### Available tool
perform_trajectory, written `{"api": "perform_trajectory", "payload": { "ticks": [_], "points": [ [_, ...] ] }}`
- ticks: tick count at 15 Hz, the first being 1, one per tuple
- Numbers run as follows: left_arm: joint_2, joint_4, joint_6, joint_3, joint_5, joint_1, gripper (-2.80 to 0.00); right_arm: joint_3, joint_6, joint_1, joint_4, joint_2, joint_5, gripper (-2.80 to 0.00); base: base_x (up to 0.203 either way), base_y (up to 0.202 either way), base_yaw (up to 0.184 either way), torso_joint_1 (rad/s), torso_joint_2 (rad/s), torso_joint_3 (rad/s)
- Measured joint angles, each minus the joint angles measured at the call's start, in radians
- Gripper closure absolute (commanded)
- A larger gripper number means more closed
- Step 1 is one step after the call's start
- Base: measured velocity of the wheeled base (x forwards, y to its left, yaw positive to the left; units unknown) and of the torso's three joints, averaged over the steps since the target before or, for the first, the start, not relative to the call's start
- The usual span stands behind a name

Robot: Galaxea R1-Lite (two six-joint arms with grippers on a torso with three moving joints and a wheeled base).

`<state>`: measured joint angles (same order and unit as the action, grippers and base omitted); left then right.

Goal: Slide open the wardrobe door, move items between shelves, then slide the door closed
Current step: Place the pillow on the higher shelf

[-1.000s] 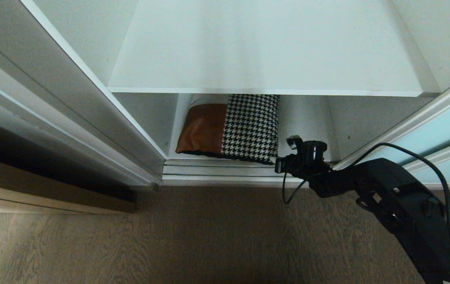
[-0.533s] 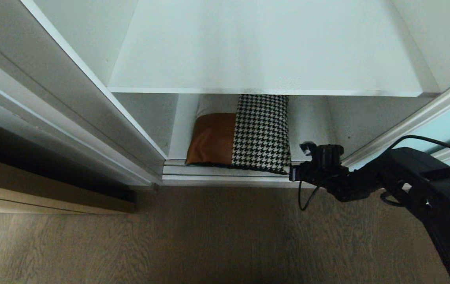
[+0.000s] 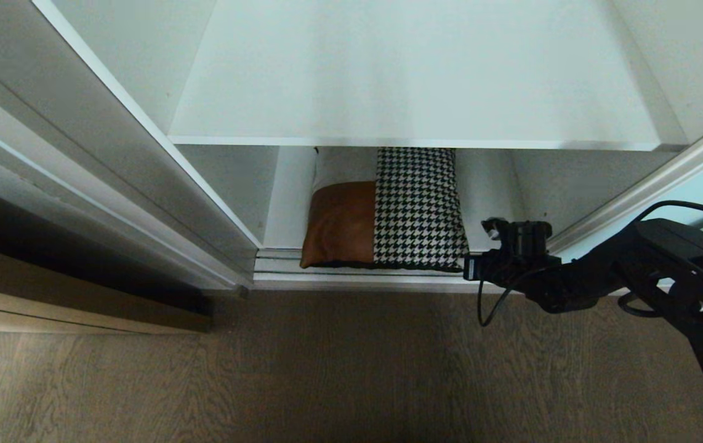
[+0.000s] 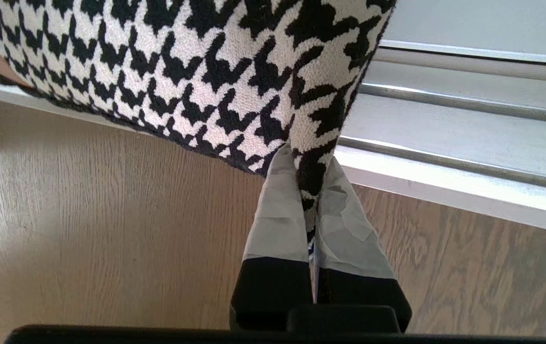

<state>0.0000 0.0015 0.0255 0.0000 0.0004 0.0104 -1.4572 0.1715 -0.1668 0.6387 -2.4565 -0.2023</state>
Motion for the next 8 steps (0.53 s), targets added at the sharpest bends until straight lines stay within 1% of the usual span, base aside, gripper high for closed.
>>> {"api": "perform_trajectory", "payload": {
  "ticks": [3,6,8],
  "points": [
    [0.000,0.002,0.011,0.000,-0.001,0.000,0.00,0.040,0.006,0.000,0.014,-0.004,0.006,0.00,0.000,0.000,0.000,0.000,0.00,0.000],
    [0.001,0.009,0.060,0.000,-0.013,0.000,0.00,0.058,0.007,0.008,0.021,-0.004,0.018,0.00,0.000,0.000,0.000,0.000,0.00,0.000],
    [0.001,0.007,0.053,-0.001,-0.015,0.000,0.00,0.083,0.007,0.017,0.025,0.001,0.021,0.00,0.000,0.000,0.000,0.000,0.00,0.000]
  ]
}}
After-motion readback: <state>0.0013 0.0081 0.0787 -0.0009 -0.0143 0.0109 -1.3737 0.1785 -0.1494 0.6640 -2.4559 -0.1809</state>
